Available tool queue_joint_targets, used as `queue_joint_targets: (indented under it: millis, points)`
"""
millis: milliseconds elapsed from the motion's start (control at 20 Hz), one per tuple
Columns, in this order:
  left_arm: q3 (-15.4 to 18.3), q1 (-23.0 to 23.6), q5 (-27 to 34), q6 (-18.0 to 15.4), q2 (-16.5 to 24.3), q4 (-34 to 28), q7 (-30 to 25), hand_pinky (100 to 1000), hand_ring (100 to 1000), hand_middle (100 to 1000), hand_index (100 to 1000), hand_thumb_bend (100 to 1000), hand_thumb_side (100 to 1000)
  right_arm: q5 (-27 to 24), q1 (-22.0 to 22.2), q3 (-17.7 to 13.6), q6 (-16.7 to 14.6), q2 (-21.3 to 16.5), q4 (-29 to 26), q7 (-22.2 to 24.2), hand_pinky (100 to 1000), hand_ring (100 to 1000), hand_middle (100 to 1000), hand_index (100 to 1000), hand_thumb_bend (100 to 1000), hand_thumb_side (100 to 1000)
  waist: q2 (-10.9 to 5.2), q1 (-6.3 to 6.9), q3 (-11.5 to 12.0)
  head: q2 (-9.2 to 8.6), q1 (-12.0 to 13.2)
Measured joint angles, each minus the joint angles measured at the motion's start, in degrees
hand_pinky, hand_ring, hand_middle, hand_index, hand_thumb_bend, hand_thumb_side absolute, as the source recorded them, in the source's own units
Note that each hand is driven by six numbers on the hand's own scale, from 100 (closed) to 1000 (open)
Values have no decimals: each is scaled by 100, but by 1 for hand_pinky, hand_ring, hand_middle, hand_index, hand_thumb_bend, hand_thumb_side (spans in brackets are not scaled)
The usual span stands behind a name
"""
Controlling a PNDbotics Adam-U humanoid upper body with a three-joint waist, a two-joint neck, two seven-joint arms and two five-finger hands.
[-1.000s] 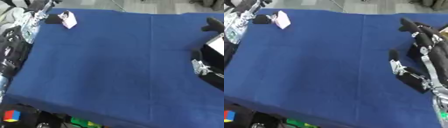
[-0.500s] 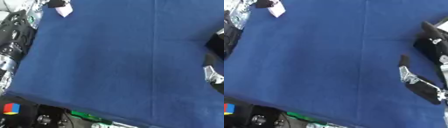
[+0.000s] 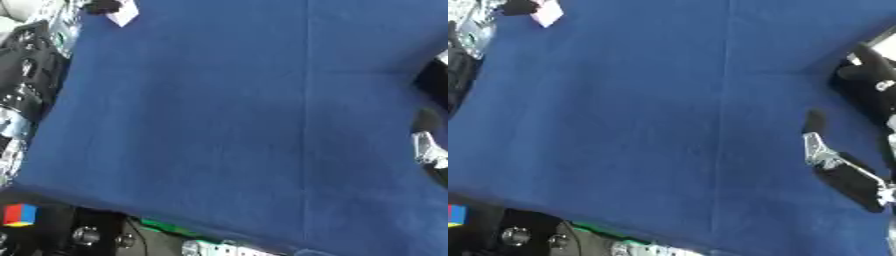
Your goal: Pick up the objects with one hand, pass them to the other hand, and then place them into the box on the other side of the table.
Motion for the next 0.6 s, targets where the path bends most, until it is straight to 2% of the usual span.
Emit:
queue_joint_targets:
  millis: [50, 250, 450, 600]
  points:
    - [0, 1, 4, 5, 0, 9, 4, 810, 800, 813, 889, 351, 548, -2, 2, 0, 3, 0, 0, -3, 821, 858, 686, 972, 100, 424, 3, -2, 1, 0, -1]
    - [115, 182, 18, 168, 134, 244, 115, 810, 800, 814, 888, 349, 545, -16, 53, -28, 50, -4, 0, -58, 821, 858, 685, 973, 100, 423, 215, -27, -7, 0, 27]
    - [111, 199, 16, 370, 154, 451, 253, 809, 796, 808, 885, 345, 499, -39, 53, -40, 68, -7, 0, -94, 821, 856, 682, 972, 100, 422, 216, -38, -23, 0, 69]
    - [107, 203, 16, 412, 154, 504, 260, 809, 796, 807, 886, 337, 518, -48, 54, -40, 68, -7, 0, -94, 821, 856, 683, 972, 100, 423, 216, -36, -22, 0, 73]
